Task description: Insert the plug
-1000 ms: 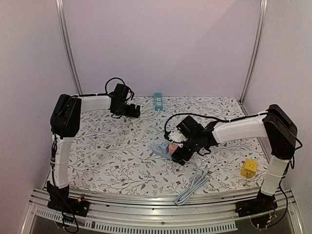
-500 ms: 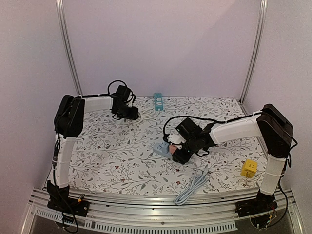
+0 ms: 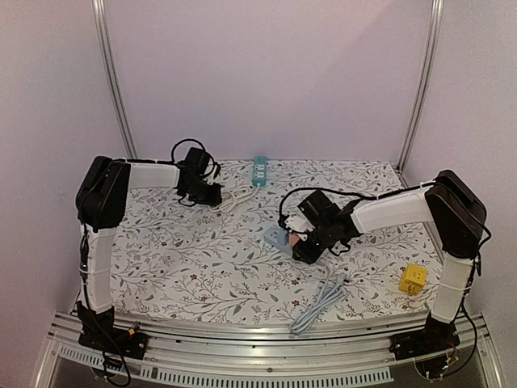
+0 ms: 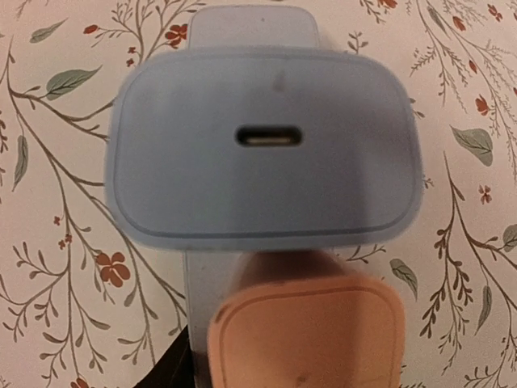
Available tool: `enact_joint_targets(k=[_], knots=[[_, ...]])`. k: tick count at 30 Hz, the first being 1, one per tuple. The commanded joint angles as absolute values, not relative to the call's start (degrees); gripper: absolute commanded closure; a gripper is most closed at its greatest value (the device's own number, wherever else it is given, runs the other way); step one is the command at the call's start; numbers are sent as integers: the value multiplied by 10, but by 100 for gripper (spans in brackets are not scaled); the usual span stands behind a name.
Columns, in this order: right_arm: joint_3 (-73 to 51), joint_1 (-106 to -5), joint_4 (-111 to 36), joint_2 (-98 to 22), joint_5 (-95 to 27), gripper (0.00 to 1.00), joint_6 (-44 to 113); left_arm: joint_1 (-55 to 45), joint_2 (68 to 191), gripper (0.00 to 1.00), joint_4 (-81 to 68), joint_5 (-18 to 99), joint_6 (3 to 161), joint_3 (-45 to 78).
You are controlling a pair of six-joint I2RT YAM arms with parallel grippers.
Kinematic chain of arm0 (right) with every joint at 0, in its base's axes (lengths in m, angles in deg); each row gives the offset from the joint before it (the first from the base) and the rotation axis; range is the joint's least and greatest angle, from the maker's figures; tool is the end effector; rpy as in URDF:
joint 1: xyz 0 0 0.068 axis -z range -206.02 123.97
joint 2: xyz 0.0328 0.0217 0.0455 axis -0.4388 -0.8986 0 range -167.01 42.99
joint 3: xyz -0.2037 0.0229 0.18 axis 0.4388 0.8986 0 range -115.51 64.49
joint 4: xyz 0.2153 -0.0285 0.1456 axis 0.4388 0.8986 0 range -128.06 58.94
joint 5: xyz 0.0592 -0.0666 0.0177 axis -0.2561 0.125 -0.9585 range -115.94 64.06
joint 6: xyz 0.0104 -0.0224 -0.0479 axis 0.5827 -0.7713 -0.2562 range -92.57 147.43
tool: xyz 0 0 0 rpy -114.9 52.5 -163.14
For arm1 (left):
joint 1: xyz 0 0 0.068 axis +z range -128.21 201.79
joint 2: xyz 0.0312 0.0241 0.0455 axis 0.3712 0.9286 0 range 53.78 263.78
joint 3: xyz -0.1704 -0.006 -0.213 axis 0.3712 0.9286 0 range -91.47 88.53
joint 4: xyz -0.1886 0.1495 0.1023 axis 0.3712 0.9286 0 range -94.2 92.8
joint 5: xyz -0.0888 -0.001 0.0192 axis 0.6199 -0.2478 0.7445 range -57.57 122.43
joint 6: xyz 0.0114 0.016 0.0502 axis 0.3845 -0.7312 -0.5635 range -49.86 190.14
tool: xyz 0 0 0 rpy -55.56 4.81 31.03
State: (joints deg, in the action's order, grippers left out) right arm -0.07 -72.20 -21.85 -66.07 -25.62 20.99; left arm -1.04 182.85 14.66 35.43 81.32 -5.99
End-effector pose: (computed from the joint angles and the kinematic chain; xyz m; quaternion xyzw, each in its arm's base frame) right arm 0.2608 0.2716 0.1385 -0.4282 0.8676 0.0835 0.2387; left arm 0.4487 -0.1908 0.1411 0.1046 0.9434 -0.1156 0.2929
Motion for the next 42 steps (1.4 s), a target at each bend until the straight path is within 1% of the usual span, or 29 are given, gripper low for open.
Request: enact_joint_targets(k=[1,10,20,24,30,36,39,41,42], knots=[[-9,-671,-242,-665,-218,57,227,-22,1740,91,109,357,826,30],[-50,-571,-260,-696,-207,56,257,-45,1603,91,13,365,889,237],[-107,-484,-253,-733,-170,55,324,-119,1448,90,27,309,925,388],[-132,-454,-245,-750,-147,53,337,-151,1394,90,36,309,946,442],[-154,-434,-243,-762,-147,48,342,-214,1342,89,47,293,982,522],[-161,-433,-233,-763,-148,42,343,-297,1306,88,92,280,1000,546],[-157,-433,-225,-754,-150,36,349,-327,1271,86,121,284,1002,551],[-154,-433,-220,-746,-147,30,351,-335,1252,83,132,290,1000,556],[-150,-433,-218,-739,-147,27,353,-336,1244,80,133,290,998,559]])
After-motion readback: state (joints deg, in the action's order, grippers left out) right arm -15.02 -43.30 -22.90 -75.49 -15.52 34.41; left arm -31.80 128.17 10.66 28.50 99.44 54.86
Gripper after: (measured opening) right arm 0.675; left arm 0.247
